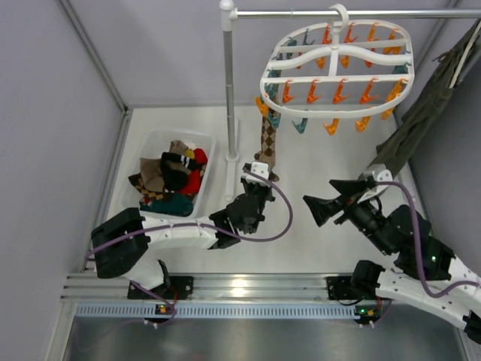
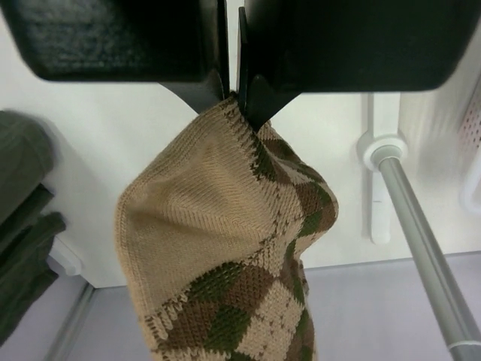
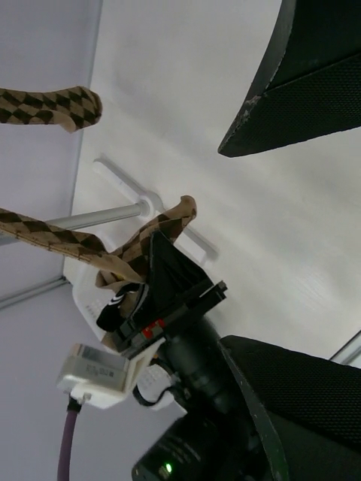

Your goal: Remove the socks clipped to the hanger

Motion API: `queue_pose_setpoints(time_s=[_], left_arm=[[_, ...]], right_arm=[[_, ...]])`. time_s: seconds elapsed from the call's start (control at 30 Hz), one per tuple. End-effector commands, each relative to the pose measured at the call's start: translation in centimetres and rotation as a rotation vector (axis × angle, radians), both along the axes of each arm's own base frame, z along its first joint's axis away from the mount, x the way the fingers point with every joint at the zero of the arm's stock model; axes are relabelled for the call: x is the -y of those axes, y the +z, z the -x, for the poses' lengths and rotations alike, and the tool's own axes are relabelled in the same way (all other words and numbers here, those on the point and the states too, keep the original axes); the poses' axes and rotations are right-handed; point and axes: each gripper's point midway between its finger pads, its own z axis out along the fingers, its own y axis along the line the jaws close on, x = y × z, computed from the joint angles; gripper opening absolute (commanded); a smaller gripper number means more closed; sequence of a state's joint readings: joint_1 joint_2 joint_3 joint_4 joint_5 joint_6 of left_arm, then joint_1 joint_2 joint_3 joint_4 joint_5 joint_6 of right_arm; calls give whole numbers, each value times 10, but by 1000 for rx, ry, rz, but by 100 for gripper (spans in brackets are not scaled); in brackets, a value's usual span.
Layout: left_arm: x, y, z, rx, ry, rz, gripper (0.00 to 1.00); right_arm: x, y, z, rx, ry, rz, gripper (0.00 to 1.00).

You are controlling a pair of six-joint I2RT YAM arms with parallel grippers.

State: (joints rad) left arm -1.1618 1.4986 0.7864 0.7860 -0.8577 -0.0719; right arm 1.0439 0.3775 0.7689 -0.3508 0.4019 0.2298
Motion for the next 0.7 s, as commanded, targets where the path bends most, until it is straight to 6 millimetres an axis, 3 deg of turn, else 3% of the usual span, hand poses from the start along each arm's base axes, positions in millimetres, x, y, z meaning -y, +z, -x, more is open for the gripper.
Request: queue_pose_setpoints(time_s=[0.0,0.37,0.57,0.63,0.67], left_arm=[[8,38,11,46,6,101,0],[26,48,32,32,-95,187,0],[32,50,36,20,-127,231,0],[34,51,38,19,-140,236,0],[35,51,38,17,-145,240,0]], right_arm=[[-3,26,-17,12,-76,-62,97],[-53,45,-61,-19,-124,-99,85],[-75,41,-89,-50,-111,-104,79],[-79,30,-101,-69,-125,-74,77],[-82,38,-104,-48,-122,-99,76]])
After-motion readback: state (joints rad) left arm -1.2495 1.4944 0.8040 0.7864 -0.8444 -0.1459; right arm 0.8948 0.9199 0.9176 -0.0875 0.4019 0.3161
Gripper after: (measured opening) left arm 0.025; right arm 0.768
